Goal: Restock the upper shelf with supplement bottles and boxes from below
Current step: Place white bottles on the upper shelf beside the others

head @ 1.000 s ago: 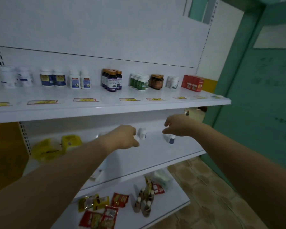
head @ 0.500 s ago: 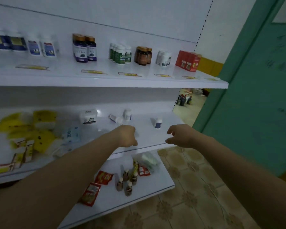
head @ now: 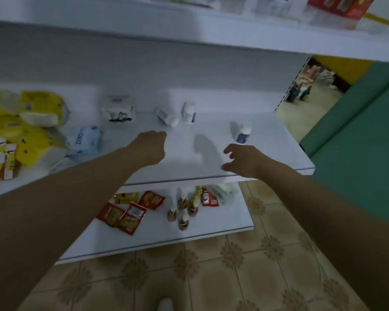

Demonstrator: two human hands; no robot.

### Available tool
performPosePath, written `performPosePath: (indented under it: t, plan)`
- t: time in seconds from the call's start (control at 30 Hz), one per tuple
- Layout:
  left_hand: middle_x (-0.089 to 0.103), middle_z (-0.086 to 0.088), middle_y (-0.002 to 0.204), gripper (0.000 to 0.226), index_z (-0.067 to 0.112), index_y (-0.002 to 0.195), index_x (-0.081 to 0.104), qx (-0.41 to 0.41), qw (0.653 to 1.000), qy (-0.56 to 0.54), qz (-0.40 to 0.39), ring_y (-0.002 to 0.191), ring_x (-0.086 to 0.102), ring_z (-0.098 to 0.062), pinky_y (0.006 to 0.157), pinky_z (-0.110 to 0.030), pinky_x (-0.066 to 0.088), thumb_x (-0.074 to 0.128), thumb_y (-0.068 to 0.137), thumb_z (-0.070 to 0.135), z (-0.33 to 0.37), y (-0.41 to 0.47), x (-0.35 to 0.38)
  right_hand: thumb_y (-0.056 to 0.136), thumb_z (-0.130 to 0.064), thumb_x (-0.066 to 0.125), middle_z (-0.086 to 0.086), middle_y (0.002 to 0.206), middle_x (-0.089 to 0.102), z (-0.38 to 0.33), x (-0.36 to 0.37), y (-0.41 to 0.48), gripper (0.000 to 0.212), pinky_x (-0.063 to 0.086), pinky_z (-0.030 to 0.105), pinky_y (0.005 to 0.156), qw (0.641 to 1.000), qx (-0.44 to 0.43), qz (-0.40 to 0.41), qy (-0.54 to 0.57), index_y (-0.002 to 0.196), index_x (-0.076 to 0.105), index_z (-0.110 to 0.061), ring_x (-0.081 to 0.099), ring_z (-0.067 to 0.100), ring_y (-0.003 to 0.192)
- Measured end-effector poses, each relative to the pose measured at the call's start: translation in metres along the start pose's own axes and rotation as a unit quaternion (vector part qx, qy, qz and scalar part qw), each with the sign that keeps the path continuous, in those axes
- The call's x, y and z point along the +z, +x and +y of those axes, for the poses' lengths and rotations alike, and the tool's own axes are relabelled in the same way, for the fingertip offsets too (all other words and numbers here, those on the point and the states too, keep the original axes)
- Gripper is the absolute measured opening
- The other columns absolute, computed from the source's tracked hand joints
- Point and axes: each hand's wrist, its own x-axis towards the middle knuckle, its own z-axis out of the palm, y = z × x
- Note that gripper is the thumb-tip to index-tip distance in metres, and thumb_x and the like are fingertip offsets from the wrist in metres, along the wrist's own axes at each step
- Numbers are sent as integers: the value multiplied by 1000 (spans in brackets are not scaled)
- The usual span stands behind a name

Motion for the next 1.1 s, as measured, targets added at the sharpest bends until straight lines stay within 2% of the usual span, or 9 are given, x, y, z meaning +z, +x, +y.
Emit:
performPosePath:
  t: [0.17, 0.33, 0.4, 0.57, 0.7, 0.8, 0.87, 0.97, 1.1]
  plan:
    - [33, -21, 146, 50, 4, 143, 27, -15, 999, 26, 22, 134, 35, -36, 111, -46, 32, 41, 96, 8, -19, 80, 19, 90, -29, 60, 10, 145, 43, 7, 4, 88, 60, 39, 28, 104, 1000, -11, -1, 11, 143, 36, -14, 46, 25, 129]
    - [33, -22, 144, 54, 3, 144, 26, 7, 996, 59, 63, 124, 43, -42, 104, -51, 38, 41, 91, 3, -30, 145, 36, 90, -25, 58, 10, 138, 50, 2, 8, 169, 54, 43, 27, 94, 999, -51, 14, -6, 139, 39, -12, 51, 25, 123]
    - [26, -20, 149, 58, 5, 146, 22, 10, 993, 78, 83, 122, 42, -44, 101, -52, 39, 40, 91, 3, -30, 166, 42, 91, -24, 57, 11, 137, 49, -2, 10, 200, 54, 43, 28, 92, 997, -67, 20, -10, 139, 38, -11, 51, 26, 122]
    - [-5, -1, 160, 59, 21, 151, 9, -2, 987, 118, 106, 144, 9, -36, 110, -50, 29, 33, 99, 11, -30, 221, 62, 89, -15, 57, 15, 132, 48, -8, 15, 272, 59, 44, 30, 84, 993, -91, 75, -1, 142, 30, -13, 53, 31, 116]
    - [-14, 5, 159, 66, 29, 151, 6, 0, 989, 121, 89, 146, -9, -33, 111, -52, 24, 34, 97, 5, -29, 258, 68, 85, -14, 61, 16, 140, 41, -14, 16, 318, 78, 45, 47, 101, 985, -126, 118, 23, 149, 17, -17, 47, 38, 124]
    - [-4, 5, 160, 58, 30, 148, 23, -7, 990, 117, 76, 147, -10, -30, 112, -54, 23, 34, 97, 4, -29, 270, 70, 89, -18, 58, 13, 151, 26, -18, 21, 343, 77, 35, 48, 110, 981, -143, 129, 19, 151, 13, -23, 35, 38, 134]
    - [12, -1, 157, 45, 25, 140, 39, -1, 986, 145, 78, 146, -1, -31, 112, -52, 23, 35, 98, 10, -26, 273, 71, 93, -22, 54, 15, 148, 32, -20, 28, 349, 67, 35, 43, 109, 976, -165, 143, 23, 150, 18, -21, 39, 36, 132]
    - [29, -7, 148, 39, 22, 136, 44, 14, 968, 237, 84, 137, 23, -36, 111, -42, 25, 39, 98, 15, -26, 277, 70, 94, -21, 51, 19, 130, 49, -19, 30, 348, 48, 42, 38, 95, 962, -182, 195, 57, 139, 34, -16, 51, 36, 118]
    - [41, 0, 141, 53, 27, 136, 43, 21, 981, 171, 85, 129, 28, -32, 101, -41, 37, 62, 87, 24, -36, 262, 67, 90, -29, 60, 19, 120, 58, -13, 23, 333, 48, 38, 28, 81, 967, -188, 169, 33, 131, 42, -11, 57, 33, 109]
